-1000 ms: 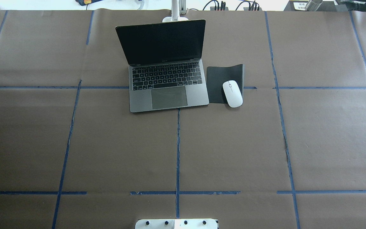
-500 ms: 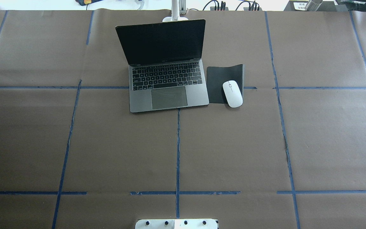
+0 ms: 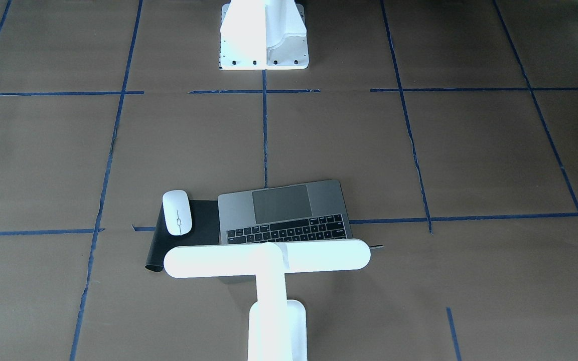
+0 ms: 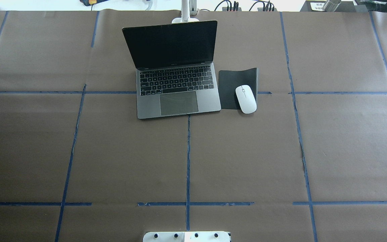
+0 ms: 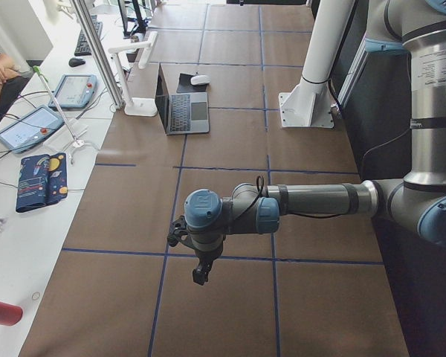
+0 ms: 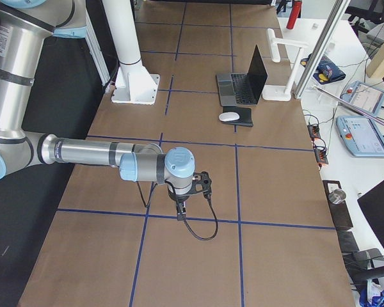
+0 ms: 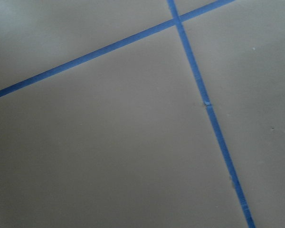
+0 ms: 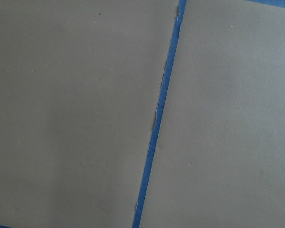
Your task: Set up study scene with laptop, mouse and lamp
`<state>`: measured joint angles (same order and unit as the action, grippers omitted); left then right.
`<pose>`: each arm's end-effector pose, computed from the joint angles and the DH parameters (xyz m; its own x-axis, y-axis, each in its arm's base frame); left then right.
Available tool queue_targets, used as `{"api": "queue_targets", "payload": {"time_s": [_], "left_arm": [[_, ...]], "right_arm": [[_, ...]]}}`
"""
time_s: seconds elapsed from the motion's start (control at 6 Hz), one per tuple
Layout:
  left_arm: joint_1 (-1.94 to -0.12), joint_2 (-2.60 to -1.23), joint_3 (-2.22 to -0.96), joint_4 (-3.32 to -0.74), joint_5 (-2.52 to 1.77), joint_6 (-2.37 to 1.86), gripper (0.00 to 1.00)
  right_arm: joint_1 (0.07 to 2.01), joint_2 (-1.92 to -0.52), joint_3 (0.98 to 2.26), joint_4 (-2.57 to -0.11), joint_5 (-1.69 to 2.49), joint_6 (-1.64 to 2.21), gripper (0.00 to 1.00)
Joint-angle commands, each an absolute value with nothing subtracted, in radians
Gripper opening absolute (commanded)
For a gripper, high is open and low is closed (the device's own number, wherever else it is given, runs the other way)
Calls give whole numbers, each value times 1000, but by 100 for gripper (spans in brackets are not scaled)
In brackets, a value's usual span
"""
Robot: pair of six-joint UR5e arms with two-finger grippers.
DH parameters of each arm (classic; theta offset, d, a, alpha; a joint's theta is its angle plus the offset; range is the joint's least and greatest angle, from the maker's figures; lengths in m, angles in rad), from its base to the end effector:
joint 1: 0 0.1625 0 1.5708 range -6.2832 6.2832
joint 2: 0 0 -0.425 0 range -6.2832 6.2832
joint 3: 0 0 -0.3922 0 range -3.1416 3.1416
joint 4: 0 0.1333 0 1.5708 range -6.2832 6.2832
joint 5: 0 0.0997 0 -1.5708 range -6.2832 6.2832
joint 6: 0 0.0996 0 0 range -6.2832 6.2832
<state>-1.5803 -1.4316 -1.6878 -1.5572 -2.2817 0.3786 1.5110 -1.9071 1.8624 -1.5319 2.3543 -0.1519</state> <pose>-0.0724 -0.4294 0.6711 0.7074 0.3410 -0.6191 -0.2712 0.9398 0.2078 0.0419 -0.3540 0.6524 0.6902 -0.1889 0.6985 0.1661 0.9809 0.1011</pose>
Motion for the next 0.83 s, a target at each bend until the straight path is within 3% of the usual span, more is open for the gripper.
{"api": "queue_targets", "payload": {"time_s": [0.0,0.67], "left_arm": [[-1540,-1424,-1703,-1557,-2284,287,100],[-1534,-1398,-1690,-1551,-2278,290,100]], "right_arm": [[1511,-1917,1862,-1528,2355,-152,100],[1509,-1919,1861,-1528,2361,-152,100]]}}
